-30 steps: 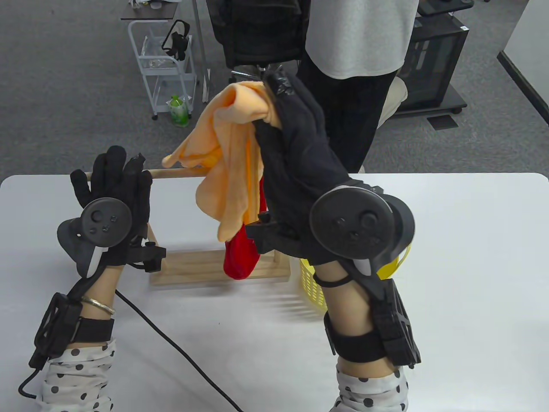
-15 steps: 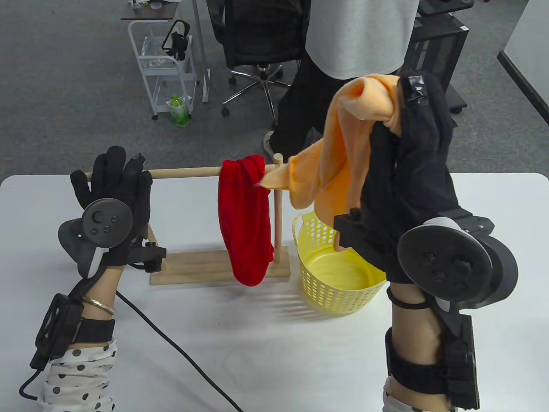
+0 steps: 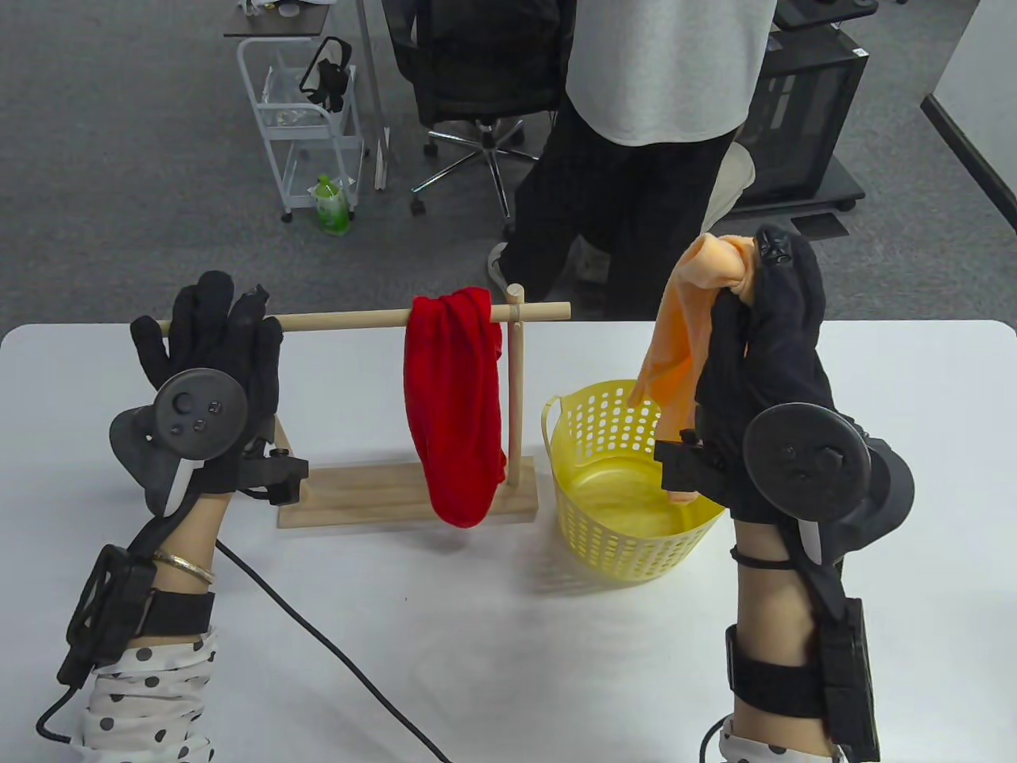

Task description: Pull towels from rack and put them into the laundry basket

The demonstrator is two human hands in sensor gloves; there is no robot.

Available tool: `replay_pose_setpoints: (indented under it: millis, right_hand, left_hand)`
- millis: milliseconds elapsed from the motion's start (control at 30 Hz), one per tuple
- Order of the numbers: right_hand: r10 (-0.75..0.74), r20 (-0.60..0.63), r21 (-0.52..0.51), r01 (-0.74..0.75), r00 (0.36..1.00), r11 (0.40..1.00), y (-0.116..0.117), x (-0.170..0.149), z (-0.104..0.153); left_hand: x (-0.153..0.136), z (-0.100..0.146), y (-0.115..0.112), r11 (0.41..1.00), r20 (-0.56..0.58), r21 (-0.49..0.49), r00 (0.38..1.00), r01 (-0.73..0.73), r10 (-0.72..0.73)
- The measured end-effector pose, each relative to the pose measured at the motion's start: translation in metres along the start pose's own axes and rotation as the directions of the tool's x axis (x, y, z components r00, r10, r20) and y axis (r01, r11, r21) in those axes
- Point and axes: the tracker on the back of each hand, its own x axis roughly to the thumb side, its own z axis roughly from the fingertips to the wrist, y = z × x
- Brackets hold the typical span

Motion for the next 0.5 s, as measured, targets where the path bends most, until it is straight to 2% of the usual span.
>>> replay_pose_setpoints:
  millis: [100, 167, 300, 500]
  right_hand:
    - [0.024, -0.017, 0.075, -0.022, 1.000, 0.997, 0.023, -0.015, 0.013]
    - [0.042, -0.022, 0.166, -0.037, 0.999, 0.985, 0.043, -0.027, 0.027]
    - [0.083, -0.055, 0.311, -0.062, 0.995, 0.948, 0.067, -0.048, 0.052]
    - [0.178, -0.027, 0.358, -0.157, 0.984, 0.921, 0.082, -0.069, 0.072]
  left_hand:
    - [0.000, 0.000, 0.000, 1.000, 0.000, 0.001, 1.000, 0.000, 0.000]
    - [0.000, 0.000, -0.001, 1.000, 0.001, 0.004, 1.000, 0.000, 0.000]
    - [0.000, 0.000, -0.001, 1.000, 0.003, 0.006, 1.000, -0.002, 0.002]
    - [0.000, 0.001, -0.001, 1.000, 0.006, 0.009, 1.000, -0.004, 0.004]
